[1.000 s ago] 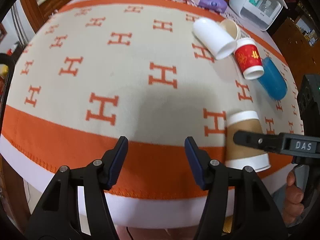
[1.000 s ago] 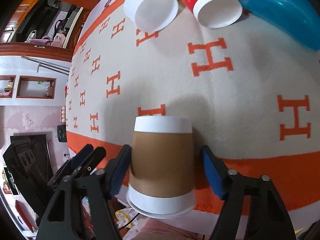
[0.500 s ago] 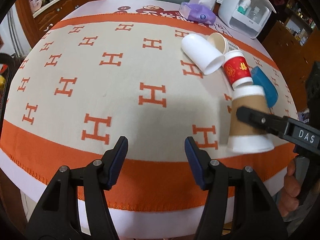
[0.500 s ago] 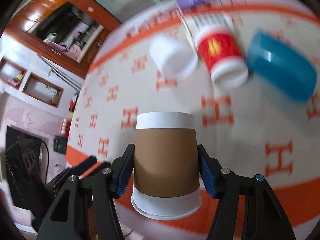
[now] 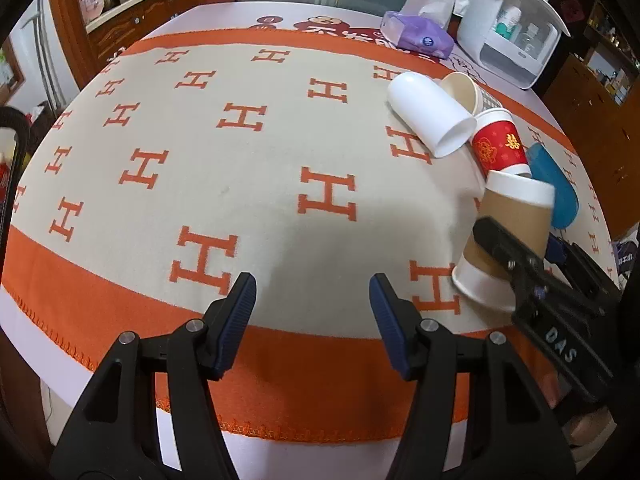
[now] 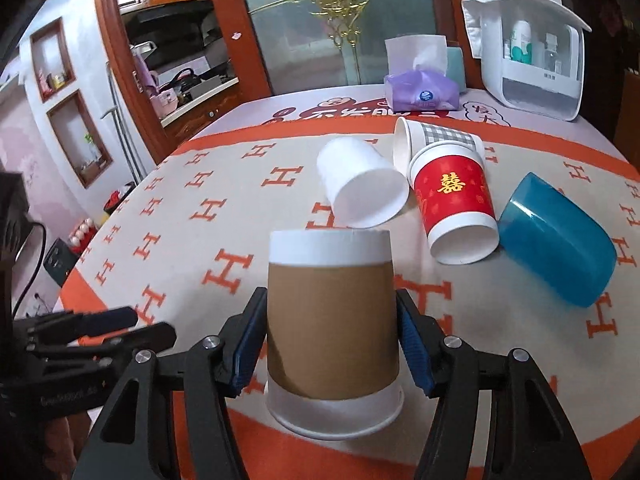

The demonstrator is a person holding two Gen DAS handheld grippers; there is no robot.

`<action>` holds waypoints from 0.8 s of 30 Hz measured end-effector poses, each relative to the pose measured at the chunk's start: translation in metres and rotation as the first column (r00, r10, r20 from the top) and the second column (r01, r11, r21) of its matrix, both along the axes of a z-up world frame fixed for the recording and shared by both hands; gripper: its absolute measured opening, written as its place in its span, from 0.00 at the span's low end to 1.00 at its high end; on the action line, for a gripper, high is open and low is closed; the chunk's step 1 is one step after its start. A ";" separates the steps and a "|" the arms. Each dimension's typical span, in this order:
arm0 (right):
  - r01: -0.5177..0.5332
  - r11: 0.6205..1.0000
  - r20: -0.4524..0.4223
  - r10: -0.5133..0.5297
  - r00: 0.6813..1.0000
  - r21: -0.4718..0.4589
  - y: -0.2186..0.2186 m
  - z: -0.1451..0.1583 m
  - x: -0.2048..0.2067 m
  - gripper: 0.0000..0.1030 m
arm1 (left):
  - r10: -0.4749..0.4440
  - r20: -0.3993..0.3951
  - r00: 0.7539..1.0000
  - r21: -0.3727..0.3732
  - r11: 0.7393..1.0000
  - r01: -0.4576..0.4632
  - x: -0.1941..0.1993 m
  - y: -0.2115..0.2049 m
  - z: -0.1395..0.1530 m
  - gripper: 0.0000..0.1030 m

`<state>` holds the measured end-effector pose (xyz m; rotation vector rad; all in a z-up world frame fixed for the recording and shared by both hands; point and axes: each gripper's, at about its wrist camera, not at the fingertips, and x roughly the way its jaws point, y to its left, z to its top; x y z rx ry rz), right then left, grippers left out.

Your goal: Flip cup upside down

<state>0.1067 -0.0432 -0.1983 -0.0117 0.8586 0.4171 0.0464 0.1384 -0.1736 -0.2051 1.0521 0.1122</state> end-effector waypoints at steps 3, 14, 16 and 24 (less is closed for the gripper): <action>-0.027 0.999 -0.005 0.027 1.000 -0.020 -0.002 -0.003 -0.011 0.60 | -0.019 0.007 1.000 0.001 1.000 0.019 -0.002 -0.006 0.000 0.55; -0.022 0.997 0.006 0.023 1.000 -0.075 -0.007 -0.015 -0.028 0.78 | -0.062 0.017 0.998 0.023 0.998 0.062 -0.002 -0.020 0.002 0.55; -0.017 0.998 0.002 0.017 1.000 -0.067 -0.011 -0.014 -0.027 0.79 | -0.065 0.012 0.998 0.032 0.997 0.065 -0.001 -0.021 0.001 0.57; -0.024 0.997 -0.007 0.024 1.000 -0.077 -0.020 -0.015 -0.035 0.79 | -0.074 0.005 0.997 0.047 0.996 0.073 0.003 -0.025 -0.002 0.59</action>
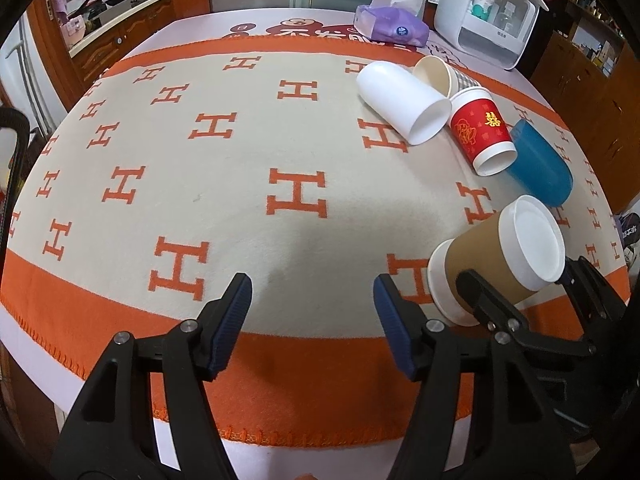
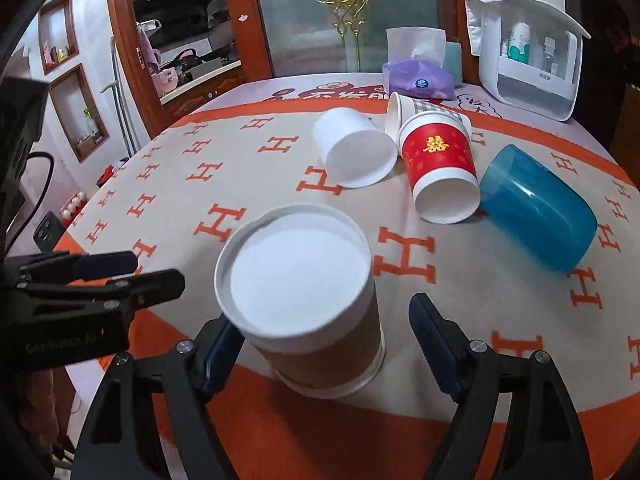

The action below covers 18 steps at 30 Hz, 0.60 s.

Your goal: Flip cup upside down

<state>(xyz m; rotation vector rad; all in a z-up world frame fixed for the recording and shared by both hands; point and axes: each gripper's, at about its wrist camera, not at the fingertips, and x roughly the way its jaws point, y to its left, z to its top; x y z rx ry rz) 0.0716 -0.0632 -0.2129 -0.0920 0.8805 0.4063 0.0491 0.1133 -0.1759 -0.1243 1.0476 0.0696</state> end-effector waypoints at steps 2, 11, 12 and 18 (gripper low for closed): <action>-0.001 1.000 -0.003 0.001 1.000 0.004 -0.003 0.002 -0.004 0.79 | 0.003 -0.001 1.000 0.001 1.000 -0.003 0.000 0.000 0.001 0.59; -0.024 0.999 -0.019 0.024 1.000 0.029 -0.020 0.032 -0.030 0.79 | 0.008 0.012 1.000 0.002 1.000 -0.008 -0.011 -0.006 0.021 0.60; -0.026 0.999 -0.018 0.026 0.999 0.034 -0.022 0.038 -0.033 0.79 | 0.007 0.014 1.000 0.001 1.000 -0.007 -0.013 -0.008 0.024 0.60; -0.019 0.998 -0.029 0.021 0.999 0.064 -0.034 0.068 -0.053 0.79 | -0.008 0.016 1.000 0.011 1.000 0.007 -0.026 -0.020 0.049 0.61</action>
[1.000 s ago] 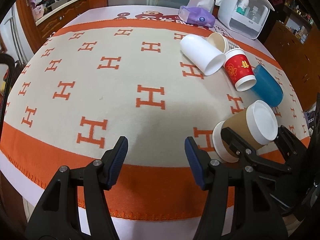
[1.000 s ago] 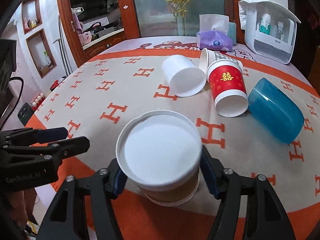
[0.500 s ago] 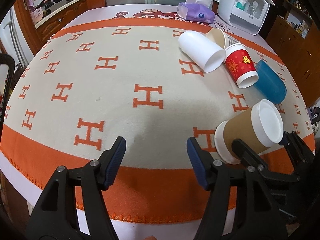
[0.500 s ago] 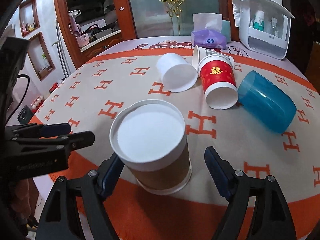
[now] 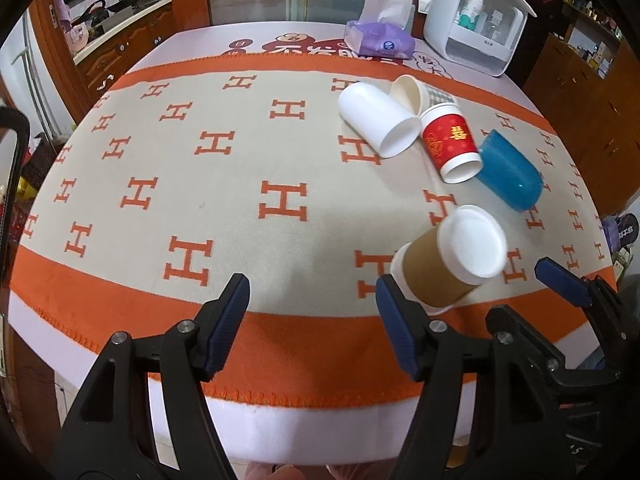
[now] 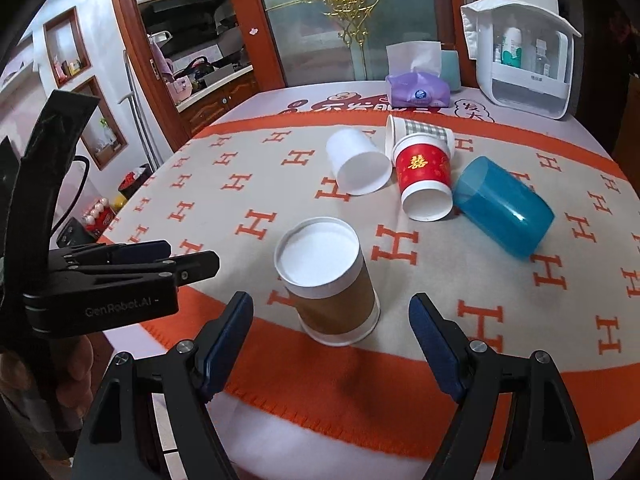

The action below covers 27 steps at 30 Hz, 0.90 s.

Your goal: Flip cup upside down

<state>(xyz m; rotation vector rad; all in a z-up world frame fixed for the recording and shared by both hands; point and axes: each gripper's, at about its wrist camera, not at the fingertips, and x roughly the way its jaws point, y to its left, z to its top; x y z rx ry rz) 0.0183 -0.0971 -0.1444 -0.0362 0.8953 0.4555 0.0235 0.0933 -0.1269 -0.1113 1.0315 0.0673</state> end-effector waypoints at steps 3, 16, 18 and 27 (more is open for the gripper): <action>0.019 1.000 -0.018 -0.018 1.000 0.022 -0.009 0.019 -0.005 0.79 | -0.012 0.005 1.000 0.010 1.000 0.012 -0.007 -0.006 0.016 0.61; 0.130 0.990 -0.023 -0.129 0.991 0.058 -0.038 0.140 -0.020 0.85 | -0.022 0.097 0.995 0.026 0.999 0.019 -0.033 -0.043 0.102 0.71; 0.151 0.988 -0.017 -0.150 0.988 0.042 -0.041 0.153 -0.024 0.85 | -0.016 0.111 0.994 0.026 1.000 0.013 -0.033 -0.046 0.110 0.71; 0.200 0.980 -0.006 -0.200 0.980 0.011 -0.057 0.173 -0.034 0.85 | 0.000 0.146 0.989 0.019 1.000 -0.003 -0.038 -0.061 0.131 0.71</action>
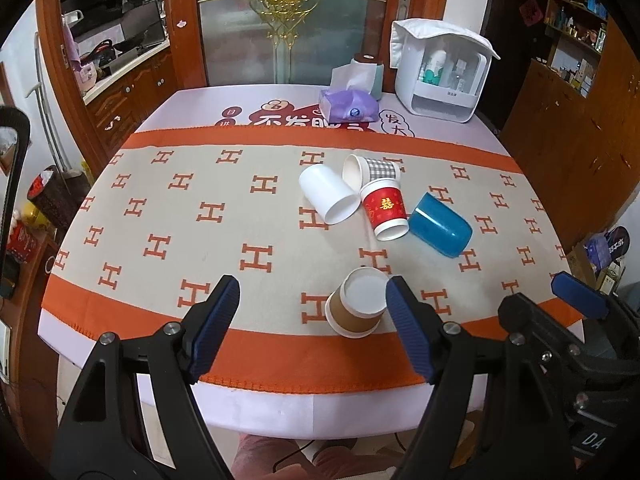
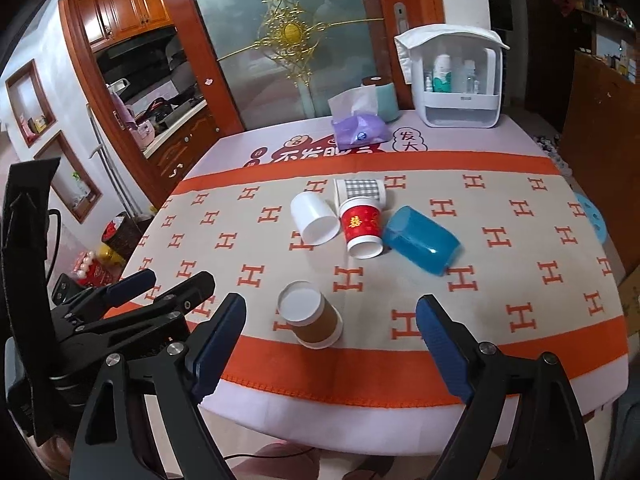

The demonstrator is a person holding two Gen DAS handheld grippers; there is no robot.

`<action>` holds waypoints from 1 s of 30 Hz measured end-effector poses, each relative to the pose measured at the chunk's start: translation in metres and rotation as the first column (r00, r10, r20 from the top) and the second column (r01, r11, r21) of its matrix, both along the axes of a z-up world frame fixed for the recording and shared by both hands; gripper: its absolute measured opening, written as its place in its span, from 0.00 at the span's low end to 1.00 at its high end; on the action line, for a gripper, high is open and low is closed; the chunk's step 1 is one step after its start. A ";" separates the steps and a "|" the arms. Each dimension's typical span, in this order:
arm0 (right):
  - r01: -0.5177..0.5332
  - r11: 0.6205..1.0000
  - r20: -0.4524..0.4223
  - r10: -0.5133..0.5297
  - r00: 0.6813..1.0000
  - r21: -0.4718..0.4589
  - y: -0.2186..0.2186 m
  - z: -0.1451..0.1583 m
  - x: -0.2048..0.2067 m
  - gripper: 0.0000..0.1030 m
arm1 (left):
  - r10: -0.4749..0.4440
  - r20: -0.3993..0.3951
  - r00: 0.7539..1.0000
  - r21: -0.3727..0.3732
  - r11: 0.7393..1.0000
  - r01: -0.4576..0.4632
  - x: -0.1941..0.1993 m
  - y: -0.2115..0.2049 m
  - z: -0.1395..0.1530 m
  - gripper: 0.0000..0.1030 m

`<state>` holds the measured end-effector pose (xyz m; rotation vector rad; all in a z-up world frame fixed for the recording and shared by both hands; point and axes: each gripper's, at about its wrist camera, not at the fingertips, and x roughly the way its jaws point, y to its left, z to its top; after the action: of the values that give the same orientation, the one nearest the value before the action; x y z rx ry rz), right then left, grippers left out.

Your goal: Flip cup upside down

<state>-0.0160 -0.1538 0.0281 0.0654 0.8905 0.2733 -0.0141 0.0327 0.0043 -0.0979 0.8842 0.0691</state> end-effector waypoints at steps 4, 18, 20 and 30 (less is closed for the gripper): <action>0.012 1.000 0.004 -0.012 1.000 -0.005 -0.005 0.000 -0.001 0.86 | 0.000 -0.002 1.000 0.004 1.000 0.000 0.000 -0.005 0.001 0.71; 0.018 1.000 0.002 -0.018 1.000 -0.012 -0.011 -0.002 0.000 0.86 | 0.002 -0.010 1.000 0.017 1.000 -0.002 -0.001 -0.013 -0.001 0.71; 0.018 1.000 0.000 -0.018 1.000 -0.013 -0.011 -0.002 0.000 0.86 | 0.004 -0.012 1.000 0.017 1.000 -0.004 0.000 -0.012 -0.001 0.71; 0.020 1.000 -0.008 -0.020 1.000 -0.013 -0.009 -0.004 0.000 0.86 | 0.006 -0.021 1.000 0.018 1.000 -0.006 0.001 -0.007 -0.004 0.71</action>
<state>-0.0157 -0.1633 0.0237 0.0639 0.8988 0.2485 -0.0129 0.0255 0.0003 -0.0836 0.9038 0.0837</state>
